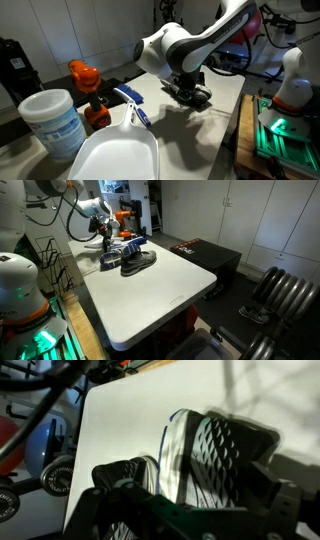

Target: Pick up the top sneaker and put it on the table, pick up the left sneaker and put it on top of the right sneaker

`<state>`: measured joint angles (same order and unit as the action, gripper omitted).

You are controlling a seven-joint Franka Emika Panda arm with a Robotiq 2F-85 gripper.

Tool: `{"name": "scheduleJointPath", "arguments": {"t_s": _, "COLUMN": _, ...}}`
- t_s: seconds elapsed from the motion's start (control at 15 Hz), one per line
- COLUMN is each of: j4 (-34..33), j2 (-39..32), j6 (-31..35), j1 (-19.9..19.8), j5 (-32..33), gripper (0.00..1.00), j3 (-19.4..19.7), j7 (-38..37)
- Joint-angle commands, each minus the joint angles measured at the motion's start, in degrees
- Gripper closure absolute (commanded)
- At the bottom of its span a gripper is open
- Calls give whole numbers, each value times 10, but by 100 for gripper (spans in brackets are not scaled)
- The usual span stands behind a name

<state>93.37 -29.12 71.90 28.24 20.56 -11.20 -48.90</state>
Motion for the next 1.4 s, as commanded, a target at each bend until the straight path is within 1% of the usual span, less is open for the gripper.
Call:
{"name": "scheduleJointPath", "arguments": {"t_s": 0.0, "j4": -1, "j2": -15, "j6": -12, "j1": 4, "j5": 0, "gripper": 0, "j3": 1, "j7": 4}}
{"name": "scheduleJointPath", "arguments": {"t_s": 0.07, "j4": 2, "j2": -17, "j6": 1, "j1": 4, "j5": 4, "gripper": 0, "j3": 2, "j7": 0}}
{"name": "scheduleJointPath", "arguments": {"t_s": 0.13, "j4": -2, "j2": -20, "j6": 10, "j1": 1, "j5": -7, "gripper": 0, "j3": 3, "j7": -9}}
{"name": "scheduleJointPath", "arguments": {"t_s": 0.33, "j4": 1, "j2": -24, "j6": 30, "j1": 1, "j5": -6, "gripper": 0, "j3": 3, "j7": -9}}
{"name": "scheduleJointPath", "arguments": {"t_s": 0.53, "j4": 17, "j2": -21, "j6": 37, "j1": 3, "j5": 5, "gripper": 0, "j3": 5, "j7": -7}}
{"name": "scheduleJointPath", "arguments": {"t_s": 0.6, "j4": 21, "j2": -21, "j6": 32, "j1": 2, "j5": 4, "gripper": 2, "j3": 5, "j7": -5}}
{"name": "scheduleJointPath", "arguments": {"t_s": 0.67, "j4": 25, "j2": -19, "j6": 31, "j1": 1, "j5": 5, "gripper": 13, "j3": 6, "j7": -3}}
{"name": "scheduleJointPath", "arguments": {"t_s": 0.73, "j4": 30, "j2": -17, "j6": 30, "j1": 0, "j5": 4, "gripper": 19, "j3": 6, "j7": -2}}
{"name": "scheduleJointPath", "arguments": {"t_s": 0.8, "j4": 36, "j2": -16, "j6": 29, "j1": 0, "j5": 5, "gripper": 32, "j3": 6, "j7": 0}}
{"name": "scheduleJointPath", "arguments": {"t_s": 0.87, "j4": 40, "j2": -15, "j6": 30, "j1": -1, "j5": 4, "gripper": 42, "j3": 6, "j7": 1}}
{"name": "scheduleJointPath", "arguments": {"t_s": 1.07, "j4": 46, "j2": -16, "j6": 32, "j1": -4, "j5": 3, "gripper": 65, "j3": 5, "j7": 9}}
{"name": "scheduleJointPath", "arguments": {"t_s": 1.13, "j4": 45, "j2": -14, "j6": 28, "j1": -5, "j5": 3, "gripper": 70, "j3": 5, "j7": 10}}
{"name": "scheduleJointPath", "arguments": {"t_s": 1.27, "j4": 45, "j2": -12, "j6": 25, "j1": -6, "j5": 2, "gripper": 73, "j3": 4, "j7": 11}}
{"name": "scheduleJointPath", "arguments": {"t_s": 1.33, "j4": 44, "j2": -11, "j6": 21, "j1": -6, "j5": 2, "gripper": 77, "j3": 4, "j7": 11}}
